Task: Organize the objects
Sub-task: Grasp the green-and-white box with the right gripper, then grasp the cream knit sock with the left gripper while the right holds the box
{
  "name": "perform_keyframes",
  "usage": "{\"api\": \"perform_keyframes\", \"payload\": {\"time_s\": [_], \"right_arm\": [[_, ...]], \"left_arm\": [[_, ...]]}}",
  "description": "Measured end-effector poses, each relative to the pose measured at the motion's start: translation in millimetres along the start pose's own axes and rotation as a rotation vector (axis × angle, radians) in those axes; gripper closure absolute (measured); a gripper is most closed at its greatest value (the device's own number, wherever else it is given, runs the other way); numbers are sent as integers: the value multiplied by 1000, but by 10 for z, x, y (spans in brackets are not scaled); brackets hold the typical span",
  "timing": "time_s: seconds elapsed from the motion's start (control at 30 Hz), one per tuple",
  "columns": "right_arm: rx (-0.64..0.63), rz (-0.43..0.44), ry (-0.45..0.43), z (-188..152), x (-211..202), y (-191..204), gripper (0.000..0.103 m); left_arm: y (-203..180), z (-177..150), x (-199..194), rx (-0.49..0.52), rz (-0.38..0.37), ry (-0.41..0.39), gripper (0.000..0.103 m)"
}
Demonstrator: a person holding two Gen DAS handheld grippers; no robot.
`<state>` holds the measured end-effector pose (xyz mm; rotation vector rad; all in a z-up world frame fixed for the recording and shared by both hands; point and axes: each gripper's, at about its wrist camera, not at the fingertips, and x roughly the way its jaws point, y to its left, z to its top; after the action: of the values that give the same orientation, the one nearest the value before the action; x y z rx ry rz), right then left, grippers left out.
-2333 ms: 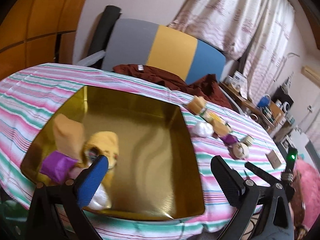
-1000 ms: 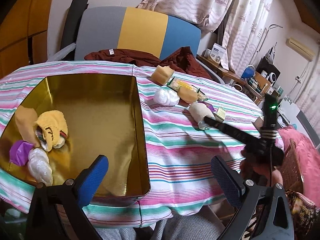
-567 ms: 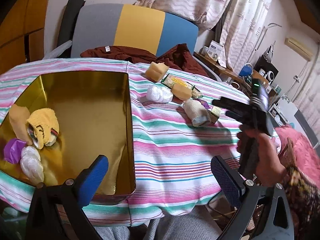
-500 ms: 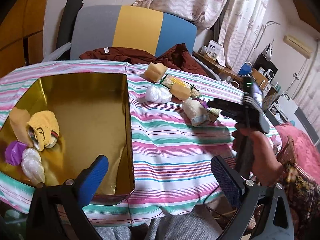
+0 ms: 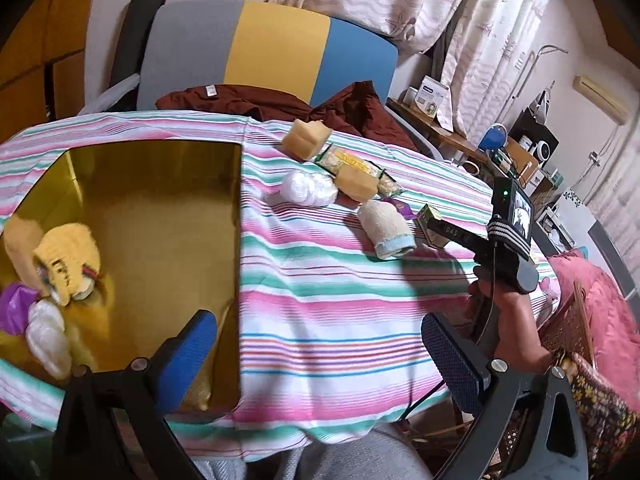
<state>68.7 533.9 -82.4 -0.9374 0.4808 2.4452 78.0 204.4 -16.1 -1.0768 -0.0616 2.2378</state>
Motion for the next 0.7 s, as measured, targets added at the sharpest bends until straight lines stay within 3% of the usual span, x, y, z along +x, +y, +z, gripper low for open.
{"api": "perform_keyframes", "payload": {"time_s": [0.27, 0.5, 0.7], "right_arm": [[20, -92, -63, -79, -78, -25, 74], [35, -104, -75, -105, -79, -68, 73], [36, -114, -84, -115, -63, -71, 73]], "left_arm": [[-279, 275, 344, 23, -2, 25, 0], [-464, 456, 944, -2, 16, 73, 0], [-687, 517, 1349, 59, 64, 99, 0]]}}
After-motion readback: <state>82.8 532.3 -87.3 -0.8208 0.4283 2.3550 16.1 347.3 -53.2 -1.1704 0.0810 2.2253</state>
